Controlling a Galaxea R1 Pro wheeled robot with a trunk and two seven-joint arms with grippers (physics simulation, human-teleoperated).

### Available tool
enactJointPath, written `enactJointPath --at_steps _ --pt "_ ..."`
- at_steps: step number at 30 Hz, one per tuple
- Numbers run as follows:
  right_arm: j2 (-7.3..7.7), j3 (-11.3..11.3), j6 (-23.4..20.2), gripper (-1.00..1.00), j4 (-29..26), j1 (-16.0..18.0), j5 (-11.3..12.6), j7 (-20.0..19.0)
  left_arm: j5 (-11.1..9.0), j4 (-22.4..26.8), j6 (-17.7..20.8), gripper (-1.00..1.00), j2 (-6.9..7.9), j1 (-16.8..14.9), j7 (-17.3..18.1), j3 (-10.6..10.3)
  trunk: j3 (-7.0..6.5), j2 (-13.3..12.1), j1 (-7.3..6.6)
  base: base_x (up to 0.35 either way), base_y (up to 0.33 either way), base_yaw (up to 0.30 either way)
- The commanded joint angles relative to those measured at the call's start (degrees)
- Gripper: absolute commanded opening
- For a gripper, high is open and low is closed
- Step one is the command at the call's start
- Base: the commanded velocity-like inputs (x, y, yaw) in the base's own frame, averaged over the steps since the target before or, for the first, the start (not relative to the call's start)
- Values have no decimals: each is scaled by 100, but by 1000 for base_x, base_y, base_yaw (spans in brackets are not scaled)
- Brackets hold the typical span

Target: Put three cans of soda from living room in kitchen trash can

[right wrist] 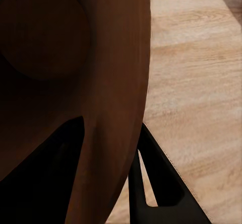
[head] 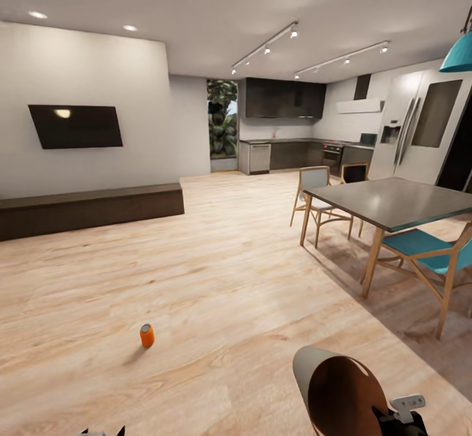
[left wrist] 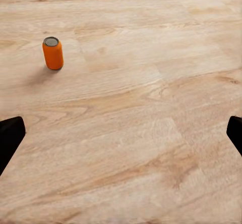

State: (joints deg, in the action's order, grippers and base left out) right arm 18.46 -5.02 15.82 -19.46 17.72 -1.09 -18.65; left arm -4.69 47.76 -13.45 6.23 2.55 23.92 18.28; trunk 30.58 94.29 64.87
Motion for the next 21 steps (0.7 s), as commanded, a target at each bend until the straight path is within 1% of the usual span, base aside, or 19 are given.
enactJointPath --at_steps 1,18,21 --pt "0 -34 0 -100 -14 4 37 -7 -5 -2 0 100 0 0 3 0 -6 0 0 -330 0 225" --pt "0 -34 0 -100 -14 4 39 -7 -14 3 4 100 1 0 0 0 -84 0 0 -330 0 225" --pt "0 -34 0 -100 -14 4 39 -7 -14 0 17 100 1 0 -1 0 -98 0 0 -264 0 217"
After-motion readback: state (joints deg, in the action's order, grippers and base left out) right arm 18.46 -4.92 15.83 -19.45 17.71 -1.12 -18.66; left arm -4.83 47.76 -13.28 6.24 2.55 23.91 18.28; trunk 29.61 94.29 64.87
